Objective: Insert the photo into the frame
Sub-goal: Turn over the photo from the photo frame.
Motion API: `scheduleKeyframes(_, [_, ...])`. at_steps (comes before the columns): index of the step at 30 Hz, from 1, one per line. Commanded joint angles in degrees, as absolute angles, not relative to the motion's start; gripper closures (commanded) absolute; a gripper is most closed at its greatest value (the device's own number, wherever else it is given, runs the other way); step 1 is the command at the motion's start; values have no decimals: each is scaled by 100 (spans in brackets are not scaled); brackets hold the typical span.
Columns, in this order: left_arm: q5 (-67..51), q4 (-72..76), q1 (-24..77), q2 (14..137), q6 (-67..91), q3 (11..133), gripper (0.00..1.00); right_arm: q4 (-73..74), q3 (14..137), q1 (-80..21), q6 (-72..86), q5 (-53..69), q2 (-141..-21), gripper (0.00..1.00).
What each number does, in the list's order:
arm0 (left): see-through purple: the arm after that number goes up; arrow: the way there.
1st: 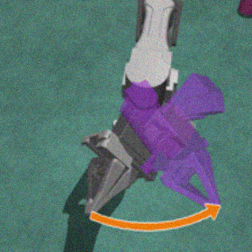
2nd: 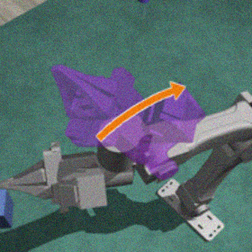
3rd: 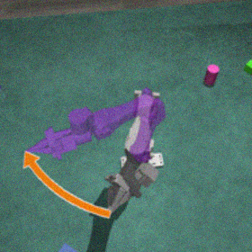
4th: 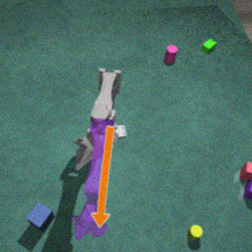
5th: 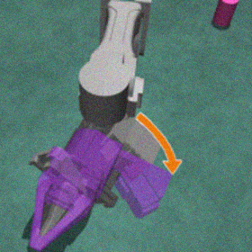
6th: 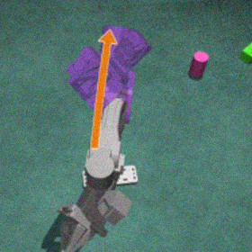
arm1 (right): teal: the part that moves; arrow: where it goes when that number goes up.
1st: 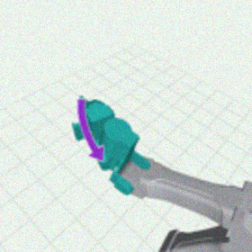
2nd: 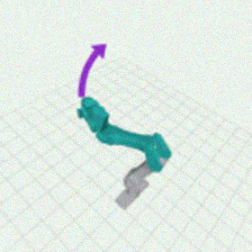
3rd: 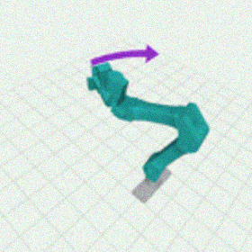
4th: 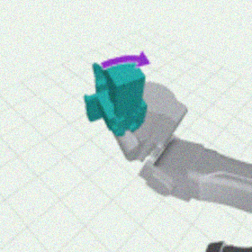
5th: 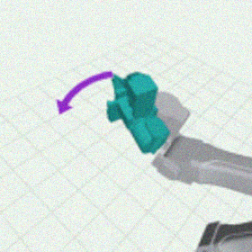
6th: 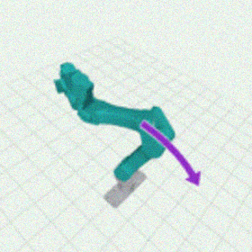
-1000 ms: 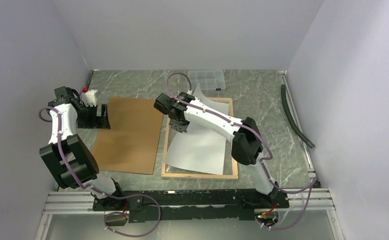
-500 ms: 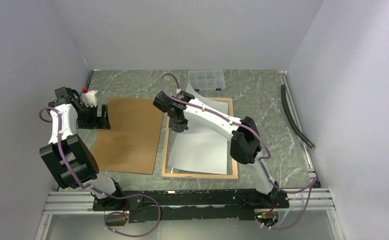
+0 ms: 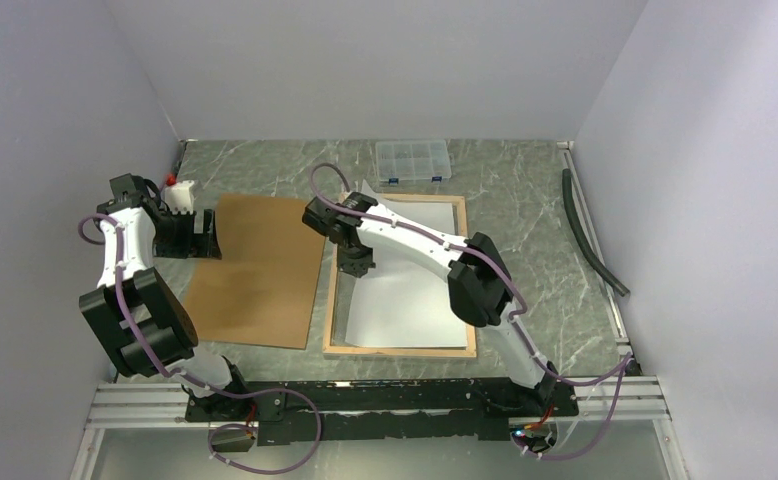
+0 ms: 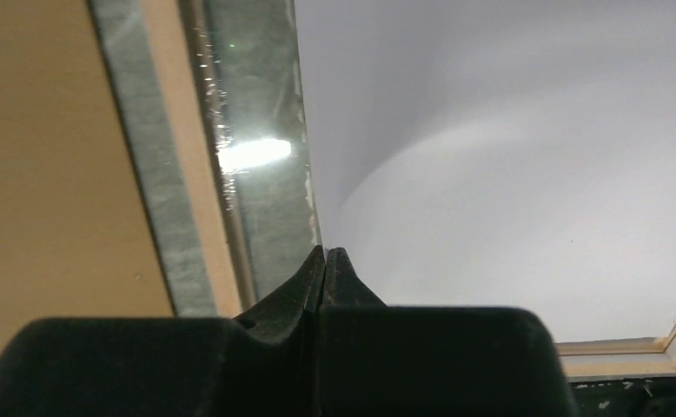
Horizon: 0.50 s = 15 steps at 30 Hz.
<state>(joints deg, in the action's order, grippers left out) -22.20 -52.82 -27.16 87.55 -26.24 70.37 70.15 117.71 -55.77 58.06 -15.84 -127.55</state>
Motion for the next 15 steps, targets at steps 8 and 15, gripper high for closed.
scheduleKeyframes(8, [-2346, -5160, -2664, 8747, -2627, 7043, 6, 7143, 11287, -5487, 6426, -1934, -12339, 100])
scheduleKeyframes(15, [-2262, -5136, -2664, 8728, -2665, 6983, 6, 7083, 11967, -5476, 6511, -1915, -12707, 100])
